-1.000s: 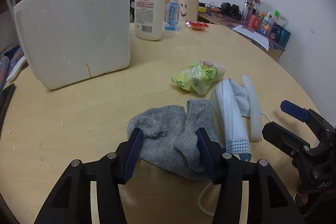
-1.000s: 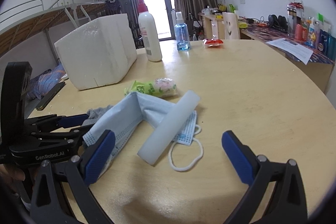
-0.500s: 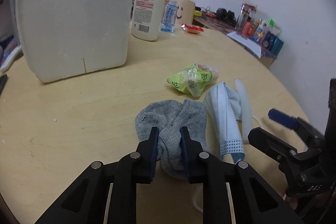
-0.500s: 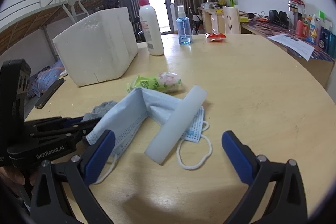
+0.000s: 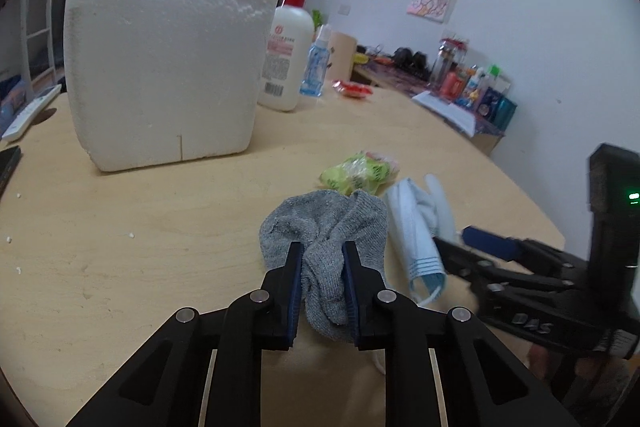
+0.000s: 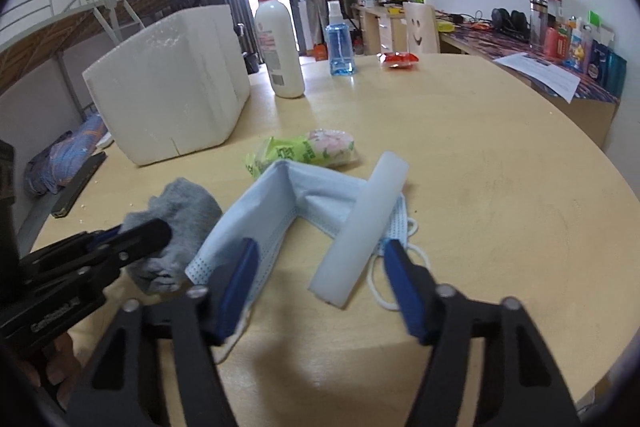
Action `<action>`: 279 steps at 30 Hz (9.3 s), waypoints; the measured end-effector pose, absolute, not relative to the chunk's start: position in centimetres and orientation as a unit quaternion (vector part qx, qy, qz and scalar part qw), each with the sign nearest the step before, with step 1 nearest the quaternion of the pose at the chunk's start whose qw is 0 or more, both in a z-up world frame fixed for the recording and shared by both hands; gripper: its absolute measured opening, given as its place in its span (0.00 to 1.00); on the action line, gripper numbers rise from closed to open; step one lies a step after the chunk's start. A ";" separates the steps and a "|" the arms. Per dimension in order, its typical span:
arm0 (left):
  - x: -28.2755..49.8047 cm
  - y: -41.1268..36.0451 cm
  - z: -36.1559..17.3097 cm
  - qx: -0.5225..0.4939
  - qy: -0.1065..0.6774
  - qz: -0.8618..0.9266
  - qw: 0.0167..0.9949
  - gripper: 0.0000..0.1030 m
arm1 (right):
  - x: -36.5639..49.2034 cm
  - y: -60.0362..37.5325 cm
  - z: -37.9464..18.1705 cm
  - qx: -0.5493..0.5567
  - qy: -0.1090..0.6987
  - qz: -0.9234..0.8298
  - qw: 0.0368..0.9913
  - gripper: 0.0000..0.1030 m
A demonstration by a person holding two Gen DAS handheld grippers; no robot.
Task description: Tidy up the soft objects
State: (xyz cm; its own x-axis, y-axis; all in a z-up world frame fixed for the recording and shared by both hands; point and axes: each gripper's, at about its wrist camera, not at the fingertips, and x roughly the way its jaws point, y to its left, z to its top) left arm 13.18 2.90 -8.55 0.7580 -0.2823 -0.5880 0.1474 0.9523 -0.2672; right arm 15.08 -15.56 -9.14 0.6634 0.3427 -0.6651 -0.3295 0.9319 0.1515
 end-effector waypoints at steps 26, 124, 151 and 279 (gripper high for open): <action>12.9 5.3 -8.8 -0.177 0.303 -0.186 0.918 0.19 | 15.6 -15.9 -9.7 0.013 0.380 0.135 0.915 0.23; 3.3 12.4 6.2 -0.028 0.149 0.059 0.987 0.19 | 10.5 -6.2 6.4 0.013 0.169 0.352 0.920 0.23; 11.2 14.0 8.4 -0.004 0.142 0.062 0.988 0.20 | 17.9 -2.7 8.5 -0.019 0.182 0.323 0.928 0.23; 9.9 8.5 12.2 0.017 0.144 0.033 0.989 0.99 | 11.1 -14.0 10.9 0.026 0.129 0.228 0.965 1.00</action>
State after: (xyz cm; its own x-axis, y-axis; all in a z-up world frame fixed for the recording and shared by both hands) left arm 9.92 8.49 12.20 0.9563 0.0703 -0.2839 -0.0607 0.9973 0.0424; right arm 11.07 -13.98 10.85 0.8630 0.4462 -0.2369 -0.4330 0.8949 0.1081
